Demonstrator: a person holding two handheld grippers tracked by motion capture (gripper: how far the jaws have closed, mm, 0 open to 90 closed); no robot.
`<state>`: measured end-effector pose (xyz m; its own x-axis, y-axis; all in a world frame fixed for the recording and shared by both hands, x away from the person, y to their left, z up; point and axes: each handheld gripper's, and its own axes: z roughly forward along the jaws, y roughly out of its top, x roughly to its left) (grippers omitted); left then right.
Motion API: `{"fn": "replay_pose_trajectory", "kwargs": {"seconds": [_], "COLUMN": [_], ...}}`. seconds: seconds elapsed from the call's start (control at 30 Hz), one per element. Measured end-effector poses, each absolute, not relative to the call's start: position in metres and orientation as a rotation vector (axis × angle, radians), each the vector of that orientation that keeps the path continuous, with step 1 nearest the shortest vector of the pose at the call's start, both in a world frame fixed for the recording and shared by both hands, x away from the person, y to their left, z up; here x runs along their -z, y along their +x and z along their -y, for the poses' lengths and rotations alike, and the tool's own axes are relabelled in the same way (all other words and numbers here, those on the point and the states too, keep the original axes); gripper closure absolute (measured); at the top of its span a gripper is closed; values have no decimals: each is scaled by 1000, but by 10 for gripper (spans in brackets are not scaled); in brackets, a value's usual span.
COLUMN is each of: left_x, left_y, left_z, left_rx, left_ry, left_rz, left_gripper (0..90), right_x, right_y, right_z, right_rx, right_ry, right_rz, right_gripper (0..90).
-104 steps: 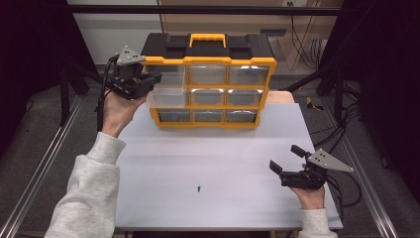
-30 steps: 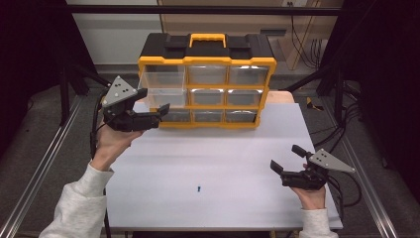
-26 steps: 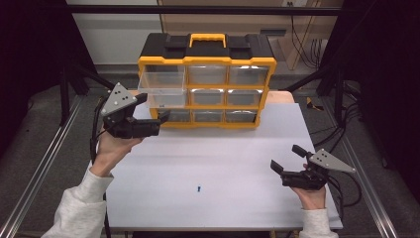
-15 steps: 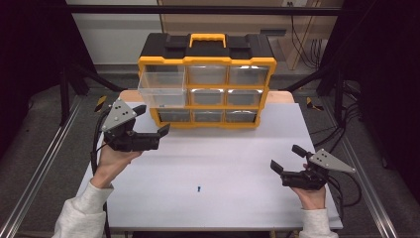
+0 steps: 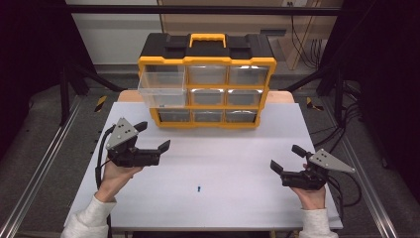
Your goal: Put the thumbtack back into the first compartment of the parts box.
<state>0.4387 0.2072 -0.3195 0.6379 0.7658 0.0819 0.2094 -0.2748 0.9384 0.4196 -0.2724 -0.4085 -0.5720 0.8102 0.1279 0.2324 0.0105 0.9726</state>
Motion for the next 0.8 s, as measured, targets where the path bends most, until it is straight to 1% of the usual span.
{"fn": "replay_pose_trajectory", "kwargs": {"seconds": [0.8], "left_x": [371], "left_y": [432], "left_z": [-199], "left_rx": [-574], "left_ry": [1816], "left_rz": [-819], "left_gripper": [82], "right_x": [409], "right_y": [420], "right_z": [272], "right_rx": [-1585], "right_ry": [1062], "right_rz": [-1820], "right_gripper": [5]}}
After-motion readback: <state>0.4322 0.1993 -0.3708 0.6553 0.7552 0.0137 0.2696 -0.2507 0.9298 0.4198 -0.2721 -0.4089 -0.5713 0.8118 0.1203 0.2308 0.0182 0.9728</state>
